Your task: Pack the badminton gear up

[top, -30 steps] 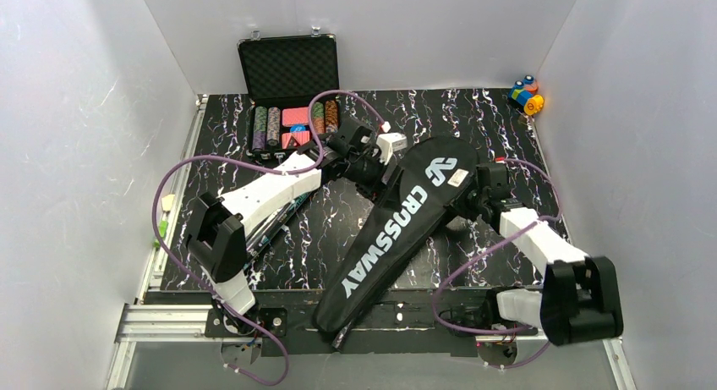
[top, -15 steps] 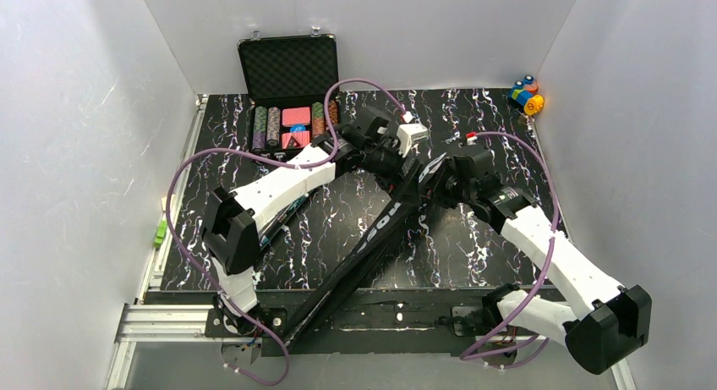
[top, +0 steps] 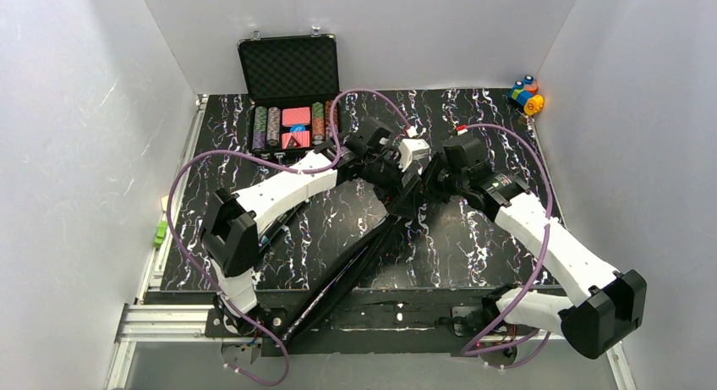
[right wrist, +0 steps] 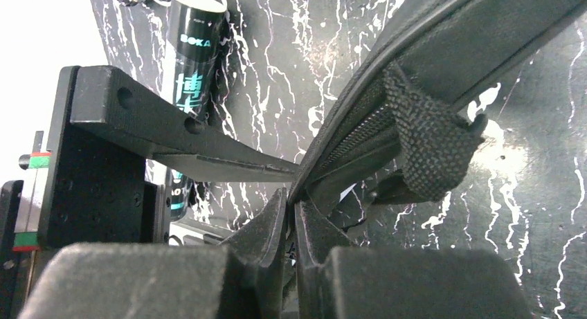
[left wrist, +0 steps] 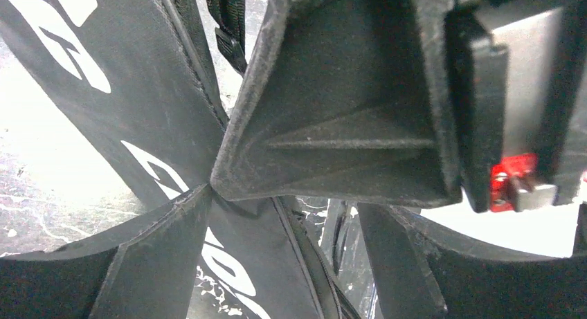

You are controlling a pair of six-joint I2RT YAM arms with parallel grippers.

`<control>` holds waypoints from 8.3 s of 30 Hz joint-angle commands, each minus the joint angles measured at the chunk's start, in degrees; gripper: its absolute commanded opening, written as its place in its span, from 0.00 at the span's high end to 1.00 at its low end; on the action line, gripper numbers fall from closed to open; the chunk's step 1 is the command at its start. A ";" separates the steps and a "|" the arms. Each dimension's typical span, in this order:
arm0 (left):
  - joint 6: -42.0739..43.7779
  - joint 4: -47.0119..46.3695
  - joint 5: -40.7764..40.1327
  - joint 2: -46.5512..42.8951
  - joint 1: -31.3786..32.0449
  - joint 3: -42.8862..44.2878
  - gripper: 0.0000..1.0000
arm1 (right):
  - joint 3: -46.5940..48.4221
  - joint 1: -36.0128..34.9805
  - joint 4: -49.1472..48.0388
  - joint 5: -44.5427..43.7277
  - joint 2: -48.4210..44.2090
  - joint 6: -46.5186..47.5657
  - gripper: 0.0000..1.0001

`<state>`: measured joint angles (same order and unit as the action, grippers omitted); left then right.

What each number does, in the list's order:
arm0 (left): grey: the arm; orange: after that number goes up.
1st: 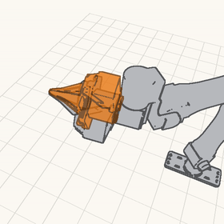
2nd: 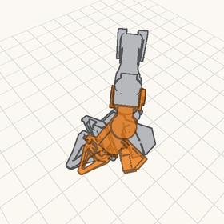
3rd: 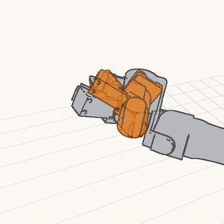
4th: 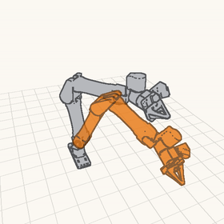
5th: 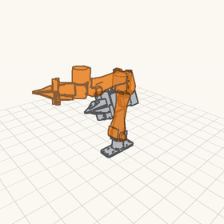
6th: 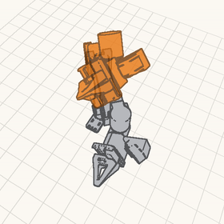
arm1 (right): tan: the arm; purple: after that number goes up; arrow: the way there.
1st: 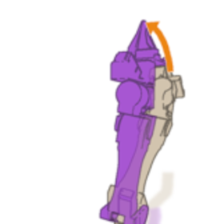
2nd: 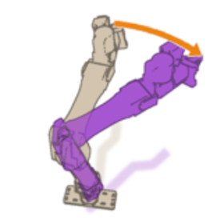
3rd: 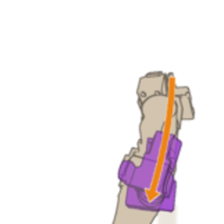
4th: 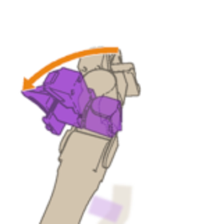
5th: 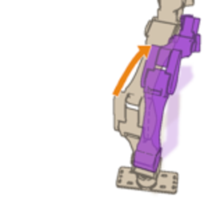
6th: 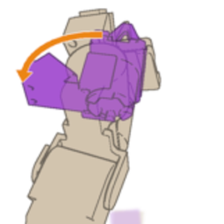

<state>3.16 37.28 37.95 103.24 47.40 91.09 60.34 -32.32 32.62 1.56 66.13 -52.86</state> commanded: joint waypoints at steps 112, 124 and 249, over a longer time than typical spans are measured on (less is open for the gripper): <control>-27.27 -12.69 16.81 -4.38 -6.07 -0.32 1.00 | -30.83 -8.52 -49.51 19.76 -22.68 0.83 0.99; -25.55 -7.80 12.78 5.07 -6.76 12.42 1.00 | -25.18 -18.80 -42.78 21.25 -14.90 3.20 0.99; 73.99 26.97 17.51 -43.45 -29.65 -9.62 0.02 | 8.39 -45.25 -14.28 -39.20 0.27 80.20 0.99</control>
<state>74.43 67.99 56.07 58.72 16.03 80.75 64.40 -74.72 28.51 -32.32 66.22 21.28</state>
